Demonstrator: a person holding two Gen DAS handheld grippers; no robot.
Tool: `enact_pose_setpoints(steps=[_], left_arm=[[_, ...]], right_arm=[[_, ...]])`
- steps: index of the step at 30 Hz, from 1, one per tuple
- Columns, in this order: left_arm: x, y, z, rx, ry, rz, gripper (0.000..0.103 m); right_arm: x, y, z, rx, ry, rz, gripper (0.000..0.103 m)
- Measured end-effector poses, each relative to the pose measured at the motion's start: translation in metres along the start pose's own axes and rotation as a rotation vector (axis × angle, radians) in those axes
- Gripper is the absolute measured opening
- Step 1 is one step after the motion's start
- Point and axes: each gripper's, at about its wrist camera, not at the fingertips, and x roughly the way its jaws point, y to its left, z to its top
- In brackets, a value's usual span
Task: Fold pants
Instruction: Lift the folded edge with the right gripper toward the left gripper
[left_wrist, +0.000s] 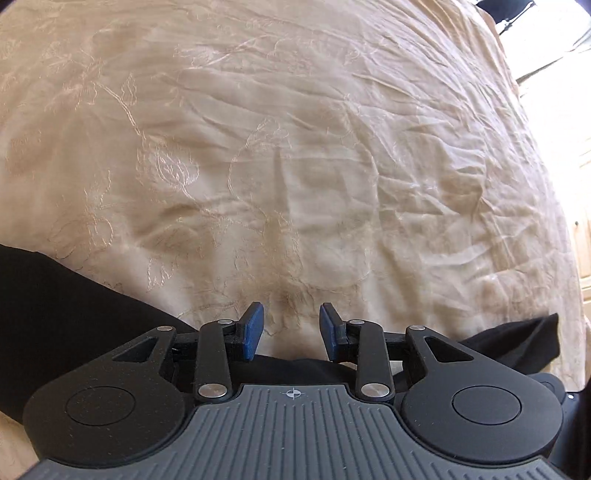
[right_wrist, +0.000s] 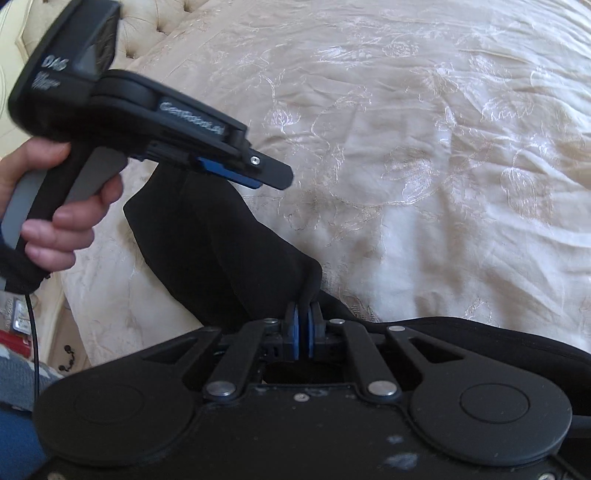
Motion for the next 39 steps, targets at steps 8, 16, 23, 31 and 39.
enact_pose_setpoints(steps=[8, 16, 23, 31, 39], left_arm=[[0.002, 0.015, -0.063, 0.016, -0.018, 0.042, 0.032], [-0.006, 0.012, -0.080, 0.044, -0.108, 0.062, 0.032], [-0.006, 0.011, -0.083, 0.071, -0.124, 0.071, 0.032], [-0.009, 0.010, -0.085, 0.082, -0.133, 0.080, 0.032], [-0.037, 0.010, -0.074, 0.079, -0.208, 0.072, 0.033]], right_arm=[[-0.004, 0.008, -0.006, -0.043, -0.022, -0.043, 0.015], [-0.007, -0.027, 0.031, 0.208, 0.006, 0.104, 0.027], [0.051, -0.046, 0.057, 0.342, 0.210, 0.212, 0.030], [0.079, -0.037, 0.060, 0.323, 0.267, 0.305, 0.007], [0.020, 0.013, 0.087, -0.018, -0.086, 0.022, 0.005]])
